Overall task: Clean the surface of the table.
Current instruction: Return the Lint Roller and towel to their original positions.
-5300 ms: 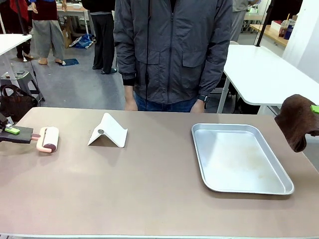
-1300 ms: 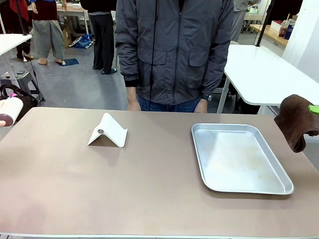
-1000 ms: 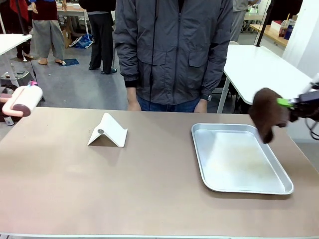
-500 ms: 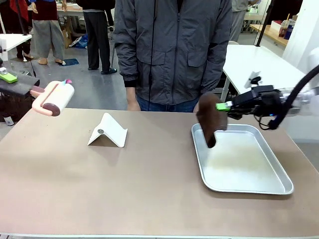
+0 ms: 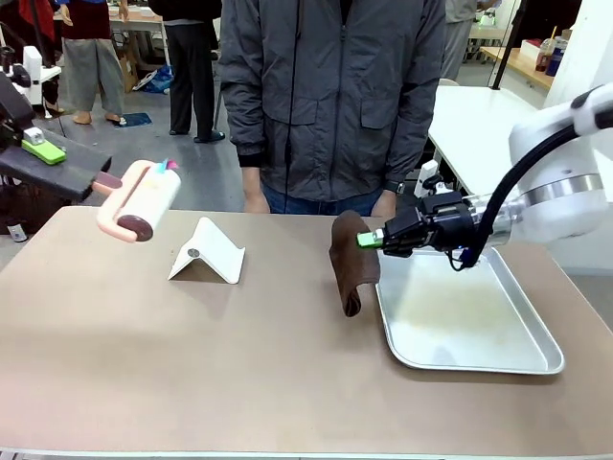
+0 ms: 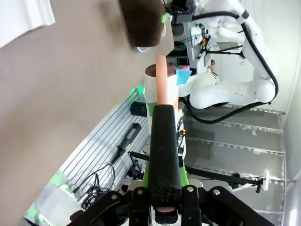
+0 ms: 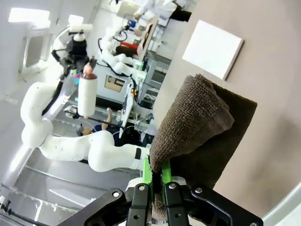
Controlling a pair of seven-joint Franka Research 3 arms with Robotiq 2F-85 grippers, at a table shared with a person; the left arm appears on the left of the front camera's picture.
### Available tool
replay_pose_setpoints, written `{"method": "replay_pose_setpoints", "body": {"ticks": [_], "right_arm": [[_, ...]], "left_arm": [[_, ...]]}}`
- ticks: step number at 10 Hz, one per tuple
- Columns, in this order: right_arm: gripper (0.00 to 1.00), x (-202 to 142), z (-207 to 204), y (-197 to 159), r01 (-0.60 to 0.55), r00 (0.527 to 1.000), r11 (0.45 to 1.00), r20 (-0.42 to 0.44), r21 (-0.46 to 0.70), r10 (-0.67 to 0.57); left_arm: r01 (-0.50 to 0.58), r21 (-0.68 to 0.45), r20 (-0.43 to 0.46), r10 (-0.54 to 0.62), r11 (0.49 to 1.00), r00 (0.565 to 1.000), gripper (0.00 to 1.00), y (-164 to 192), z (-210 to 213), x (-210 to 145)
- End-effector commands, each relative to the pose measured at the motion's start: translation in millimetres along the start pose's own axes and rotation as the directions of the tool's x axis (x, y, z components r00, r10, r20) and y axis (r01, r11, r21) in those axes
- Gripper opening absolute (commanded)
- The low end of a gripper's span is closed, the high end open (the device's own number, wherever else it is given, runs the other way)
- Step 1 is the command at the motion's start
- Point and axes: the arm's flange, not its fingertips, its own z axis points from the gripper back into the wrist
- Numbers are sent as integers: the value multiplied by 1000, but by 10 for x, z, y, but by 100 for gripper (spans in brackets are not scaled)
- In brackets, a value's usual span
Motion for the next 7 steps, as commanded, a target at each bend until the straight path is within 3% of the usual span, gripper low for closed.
{"method": "replay_pose_setpoints", "body": {"ticks": [1,2,3,6,7], "right_arm": [[9,103,79,-107,7,996,1000,87,27,-9],[9,0,0,0,0,1000,1000,0,0,0],[9,0,0,0,0,1000,1000,0,0,0],[9,4,17,-86,18,1000,1000,12,3,-18],[9,144,-89,-168,20,998,999,54,-45,-17]], "left_arm": [[-83,13,88,82,996,993,22,-64,-317,18],[-117,-26,65,119,993,991,22,-6,-303,57],[-25,13,21,25,1000,999,22,-19,-141,11],[-61,13,37,61,998,997,22,7,-236,43],[-112,99,33,109,989,993,22,-39,-404,240]]}}
